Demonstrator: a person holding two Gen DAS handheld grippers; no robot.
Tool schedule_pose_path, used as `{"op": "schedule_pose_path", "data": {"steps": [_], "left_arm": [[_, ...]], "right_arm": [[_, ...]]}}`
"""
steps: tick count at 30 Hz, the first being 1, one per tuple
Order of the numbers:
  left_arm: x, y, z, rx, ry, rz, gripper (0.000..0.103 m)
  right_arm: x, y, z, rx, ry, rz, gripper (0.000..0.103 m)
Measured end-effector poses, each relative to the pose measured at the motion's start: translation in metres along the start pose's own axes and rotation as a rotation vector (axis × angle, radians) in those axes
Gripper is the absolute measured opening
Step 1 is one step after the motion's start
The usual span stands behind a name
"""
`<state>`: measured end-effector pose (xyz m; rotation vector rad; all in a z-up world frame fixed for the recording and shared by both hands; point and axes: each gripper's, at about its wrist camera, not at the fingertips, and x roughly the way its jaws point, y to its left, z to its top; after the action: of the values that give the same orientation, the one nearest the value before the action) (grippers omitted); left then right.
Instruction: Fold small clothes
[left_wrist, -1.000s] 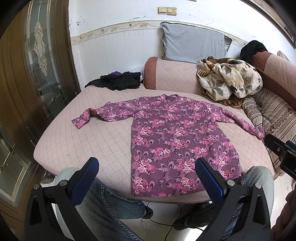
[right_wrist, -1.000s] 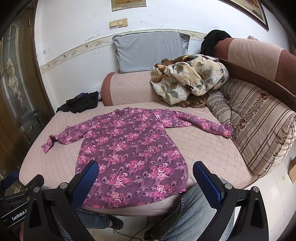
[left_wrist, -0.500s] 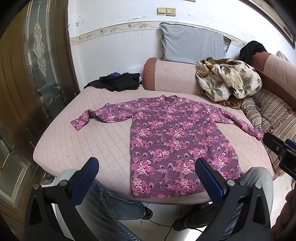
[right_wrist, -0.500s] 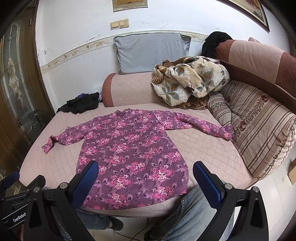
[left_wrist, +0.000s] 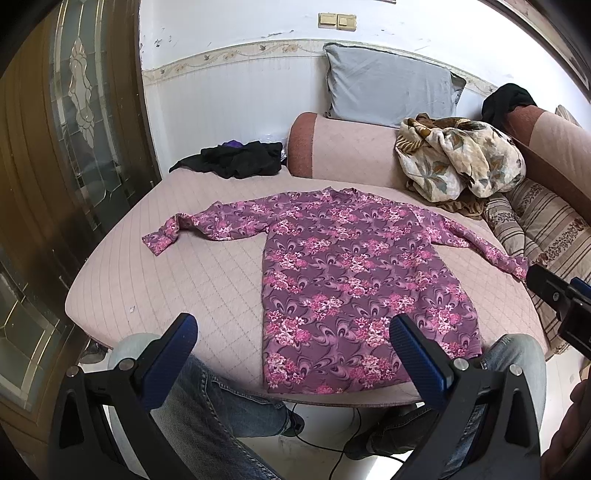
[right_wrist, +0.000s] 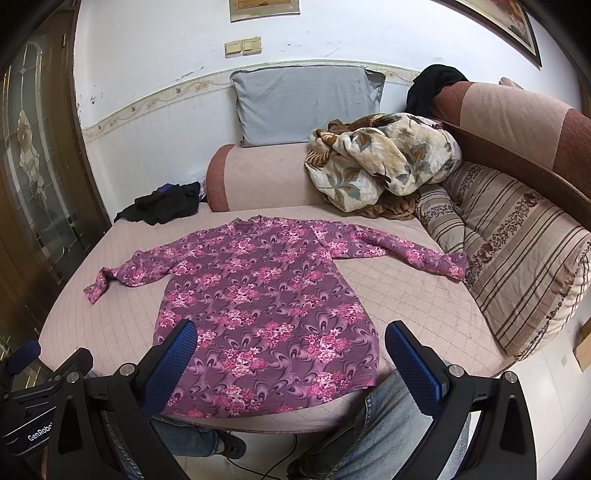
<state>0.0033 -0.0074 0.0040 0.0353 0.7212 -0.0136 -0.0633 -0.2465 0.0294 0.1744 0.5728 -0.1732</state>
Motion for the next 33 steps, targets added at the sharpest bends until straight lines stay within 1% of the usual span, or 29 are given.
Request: {"op": "schedule_pose_path", "data": {"steps": [3,4,5,7,10,11,12,13,14,16,17,19,20,21,22,23,24,25,26,28,29,30,33], "left_arm": [[0.007,0.002,-0.001,-0.004,0.014,0.003,0.103],[0.011,0.014,0.000,-0.014,0.033,0.000,0.103],[0.014,0.017,0.000,-0.021,0.038,0.001,0.103],[0.021,0.022,0.002,-0.036,0.052,0.005,0.103],[0.036,0.037,0.006,-0.069,0.056,0.021,0.103],[0.042,0.044,0.008,-0.078,0.033,0.032,0.103],[0.048,0.051,0.010,-0.099,0.030,0.035,0.103],[0.056,0.058,0.012,-0.139,0.029,0.021,0.103],[0.064,0.067,0.014,-0.158,0.034,0.033,0.103],[0.080,0.085,0.020,-0.201,0.020,0.047,0.103],[0.088,0.097,0.025,-0.229,-0.004,0.046,0.103],[0.103,0.117,0.034,-0.265,-0.011,0.067,0.103],[0.112,0.131,0.040,-0.280,-0.004,0.099,0.103],[0.120,0.141,0.044,-0.302,0.003,0.114,0.103],[0.132,0.158,0.050,-0.339,0.011,0.130,0.103],[0.143,0.173,0.053,-0.370,0.038,0.145,0.103],[0.153,0.189,0.058,-0.409,0.051,0.148,0.103],[0.162,0.203,0.061,-0.447,0.063,0.153,0.103],[0.174,0.223,0.067,-0.504,0.080,0.177,0.103],[0.194,0.249,0.072,-0.596,0.130,0.200,0.103],[0.208,0.268,0.077,-0.675,0.150,0.189,0.103],[0.218,0.281,0.079,-0.732,0.167,0.172,0.103],[0.256,0.331,0.088,-0.914,0.224,0.084,0.103]], "right_arm": [[0.001,0.003,0.001,-0.006,0.002,0.000,0.103],[0.002,0.005,0.002,-0.009,0.005,0.001,0.103],[0.005,0.007,0.003,-0.021,0.029,-0.007,0.103],[0.010,0.012,0.005,-0.031,0.044,-0.005,0.103],[0.023,0.025,0.009,-0.070,0.068,0.028,0.103],[0.028,0.030,0.011,-0.084,0.076,0.052,0.103],[0.034,0.036,0.012,-0.105,0.080,0.077,0.103],[0.040,0.042,0.015,-0.108,0.083,0.117,0.103],[0.049,0.049,0.018,-0.119,0.092,0.156,0.103],[0.068,0.060,0.026,-0.100,0.116,0.241,0.103],[0.076,0.066,0.030,-0.092,0.114,0.277,0.103],[0.098,0.076,0.040,-0.055,0.147,0.357,0.103],[0.108,0.083,0.045,-0.050,0.145,0.390,0.103],[0.118,0.091,0.050,-0.048,0.149,0.420,0.103],[0.127,0.103,0.056,-0.064,0.144,0.443,0.103],[0.135,0.114,0.061,-0.089,0.136,0.451,0.103],[0.143,0.131,0.068,-0.128,0.130,0.469,0.103],[0.151,0.145,0.073,-0.161,0.135,0.484,0.103],[0.162,0.158,0.076,-0.192,0.150,0.492,0.103],[0.180,0.190,0.087,-0.255,0.178,0.551,0.103],[0.190,0.206,0.093,-0.285,0.199,0.583,0.103],[0.199,0.225,0.099,-0.310,0.220,0.608,0.103],[0.232,0.275,0.116,-0.359,0.300,0.635,0.103]]}}
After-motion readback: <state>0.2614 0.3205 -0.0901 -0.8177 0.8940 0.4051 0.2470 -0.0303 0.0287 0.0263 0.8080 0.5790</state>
